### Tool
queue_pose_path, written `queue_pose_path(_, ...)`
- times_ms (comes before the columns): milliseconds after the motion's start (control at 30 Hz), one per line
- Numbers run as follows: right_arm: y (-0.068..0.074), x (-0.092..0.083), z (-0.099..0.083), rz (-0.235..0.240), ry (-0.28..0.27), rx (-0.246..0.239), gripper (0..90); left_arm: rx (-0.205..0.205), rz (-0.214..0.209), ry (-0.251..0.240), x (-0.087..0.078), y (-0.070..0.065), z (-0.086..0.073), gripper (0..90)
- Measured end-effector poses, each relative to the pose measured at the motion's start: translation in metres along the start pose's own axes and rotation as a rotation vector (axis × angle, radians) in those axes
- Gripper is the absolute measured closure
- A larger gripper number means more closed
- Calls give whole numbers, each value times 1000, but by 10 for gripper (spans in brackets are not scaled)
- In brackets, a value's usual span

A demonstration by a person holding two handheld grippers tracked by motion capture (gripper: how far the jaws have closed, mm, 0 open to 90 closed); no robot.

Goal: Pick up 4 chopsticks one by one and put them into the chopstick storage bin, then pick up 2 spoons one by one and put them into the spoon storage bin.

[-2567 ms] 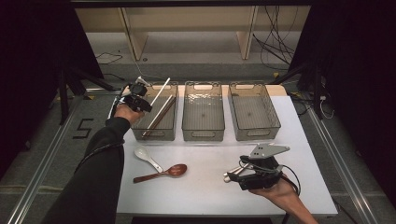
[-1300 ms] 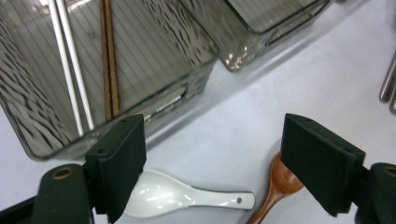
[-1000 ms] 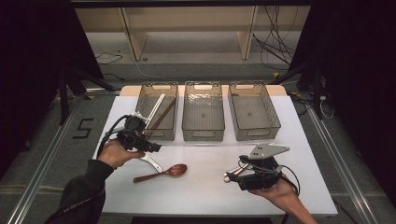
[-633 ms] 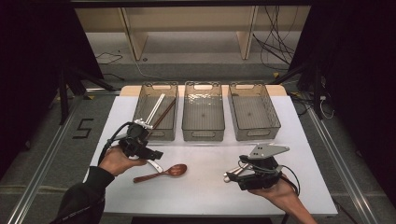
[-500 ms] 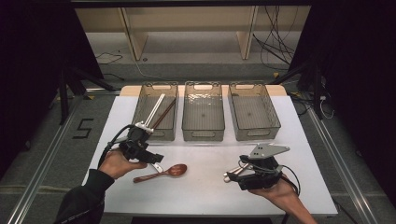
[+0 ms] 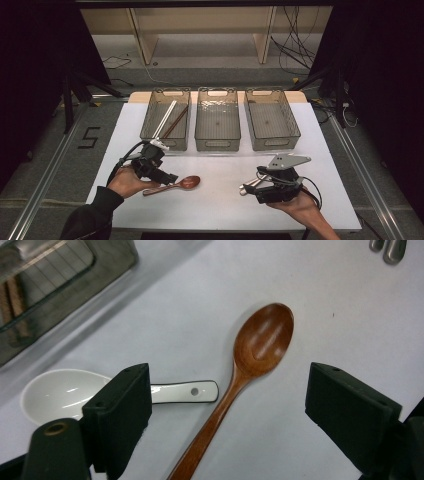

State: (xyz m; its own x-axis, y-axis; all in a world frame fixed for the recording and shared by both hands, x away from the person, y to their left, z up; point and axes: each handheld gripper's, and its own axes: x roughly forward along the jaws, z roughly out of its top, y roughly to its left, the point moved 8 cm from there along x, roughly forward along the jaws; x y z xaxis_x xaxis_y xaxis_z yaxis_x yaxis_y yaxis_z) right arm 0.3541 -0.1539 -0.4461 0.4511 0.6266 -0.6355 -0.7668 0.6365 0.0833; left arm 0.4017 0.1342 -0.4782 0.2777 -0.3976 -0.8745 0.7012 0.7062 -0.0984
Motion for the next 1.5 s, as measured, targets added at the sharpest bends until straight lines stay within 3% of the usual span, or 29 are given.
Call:
queue_pose_path(267, -1, -1, 0, -2, -9, 5, 263, 19, 5, 38, 5, -4, -8, 184)
queue_pose_path(800, -2, -3, -1, -6, -13, 14, 262, 63, 34, 195, 25, -2, -33, 191)
queue_pose_path(1000, -2, -3, -1, -7, -12, 13, 262, 75, 54, 231, 32, 1, -38, 191)
queue_pose_path(1233, -4, -4, -2, -7, -12, 17, 262, 116, 56, 266, 37, 5, -40, 225)
queue_pose_path(1500, -2, -4, -2, -11, -9, 13, 262, 159, 54, 287, 43, 1, -42, 329)
